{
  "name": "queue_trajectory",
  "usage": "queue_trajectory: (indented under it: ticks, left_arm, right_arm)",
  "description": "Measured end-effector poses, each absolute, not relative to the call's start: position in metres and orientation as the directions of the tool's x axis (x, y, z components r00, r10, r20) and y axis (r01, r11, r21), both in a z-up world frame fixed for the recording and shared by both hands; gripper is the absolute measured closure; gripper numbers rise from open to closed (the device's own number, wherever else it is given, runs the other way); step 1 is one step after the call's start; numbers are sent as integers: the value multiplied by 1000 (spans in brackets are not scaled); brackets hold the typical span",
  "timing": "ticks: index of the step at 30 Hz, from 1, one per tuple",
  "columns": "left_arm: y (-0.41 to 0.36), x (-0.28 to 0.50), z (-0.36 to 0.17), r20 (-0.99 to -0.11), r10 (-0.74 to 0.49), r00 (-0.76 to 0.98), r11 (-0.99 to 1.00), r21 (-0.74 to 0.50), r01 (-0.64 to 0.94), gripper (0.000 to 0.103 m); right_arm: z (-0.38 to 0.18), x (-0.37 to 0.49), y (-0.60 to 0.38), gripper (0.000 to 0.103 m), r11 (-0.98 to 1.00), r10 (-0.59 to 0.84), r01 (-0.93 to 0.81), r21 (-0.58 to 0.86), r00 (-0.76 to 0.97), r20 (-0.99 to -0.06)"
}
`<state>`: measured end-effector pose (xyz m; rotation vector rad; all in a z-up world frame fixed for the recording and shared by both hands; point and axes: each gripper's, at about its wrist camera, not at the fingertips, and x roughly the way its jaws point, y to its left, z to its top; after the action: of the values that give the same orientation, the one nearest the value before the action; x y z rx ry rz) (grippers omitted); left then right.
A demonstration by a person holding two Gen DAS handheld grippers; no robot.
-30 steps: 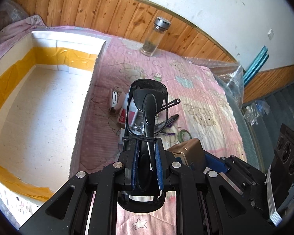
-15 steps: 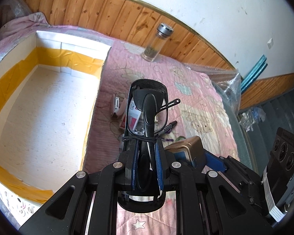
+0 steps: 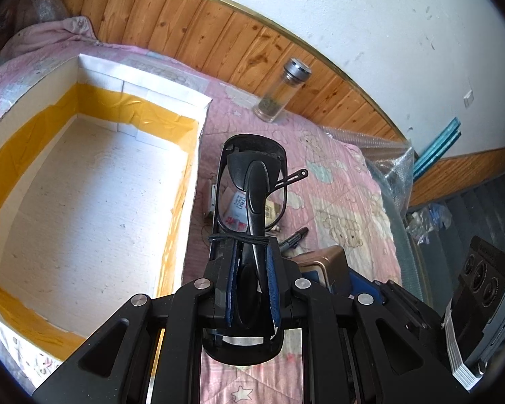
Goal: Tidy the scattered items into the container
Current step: 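Carry glasses and gold box with both tools over into the white box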
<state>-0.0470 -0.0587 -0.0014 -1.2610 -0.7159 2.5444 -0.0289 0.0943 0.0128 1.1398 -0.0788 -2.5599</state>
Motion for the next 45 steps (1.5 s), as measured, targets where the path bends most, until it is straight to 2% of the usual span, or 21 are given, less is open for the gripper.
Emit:
queue_trajectory:
  ticks: [45]
  left_arm:
    - [-160,-69,21,-605,339,-720,-783,-606,140,87]
  right_arm:
    - [49,-78,15,51,-926,-329,362,110,-628,-705]
